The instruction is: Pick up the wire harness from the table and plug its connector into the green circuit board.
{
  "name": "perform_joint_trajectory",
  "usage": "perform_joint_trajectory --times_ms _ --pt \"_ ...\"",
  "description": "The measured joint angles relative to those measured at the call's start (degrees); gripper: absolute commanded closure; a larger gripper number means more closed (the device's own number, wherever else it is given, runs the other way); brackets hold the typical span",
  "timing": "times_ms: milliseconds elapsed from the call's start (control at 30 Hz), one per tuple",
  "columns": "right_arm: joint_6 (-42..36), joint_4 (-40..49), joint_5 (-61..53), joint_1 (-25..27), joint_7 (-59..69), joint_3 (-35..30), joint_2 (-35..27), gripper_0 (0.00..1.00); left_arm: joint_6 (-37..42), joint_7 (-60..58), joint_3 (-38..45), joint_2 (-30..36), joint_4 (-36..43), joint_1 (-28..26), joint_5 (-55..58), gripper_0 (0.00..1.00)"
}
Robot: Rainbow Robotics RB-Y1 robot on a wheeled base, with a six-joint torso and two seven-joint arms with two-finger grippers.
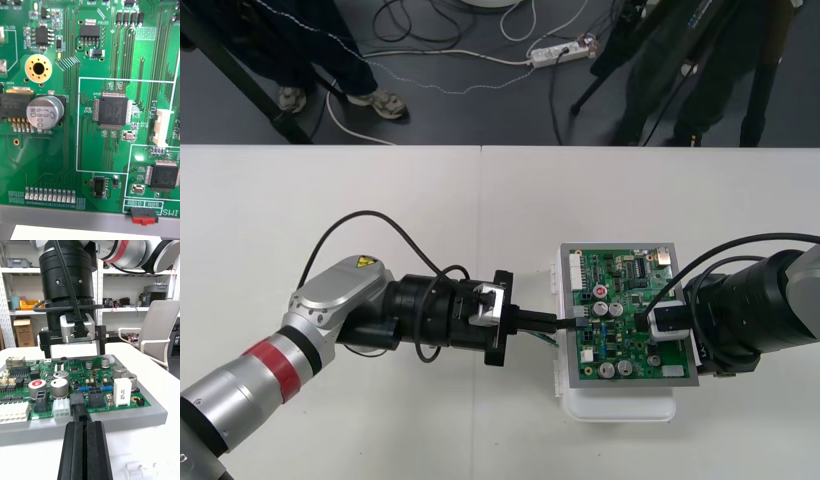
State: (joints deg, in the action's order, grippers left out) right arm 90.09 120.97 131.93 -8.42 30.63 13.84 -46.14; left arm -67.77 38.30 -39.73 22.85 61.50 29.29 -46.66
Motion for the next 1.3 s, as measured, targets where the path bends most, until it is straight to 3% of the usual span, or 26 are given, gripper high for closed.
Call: perform_joint_trajectory --times_ms 1300 --pt "-0.01 -1.33 -0.86 -0.03 -1.05 -0.46 -0.01 0.0 2.6 0.0 0.0 -1.63 0.21 -0.51 0.0 1.0"
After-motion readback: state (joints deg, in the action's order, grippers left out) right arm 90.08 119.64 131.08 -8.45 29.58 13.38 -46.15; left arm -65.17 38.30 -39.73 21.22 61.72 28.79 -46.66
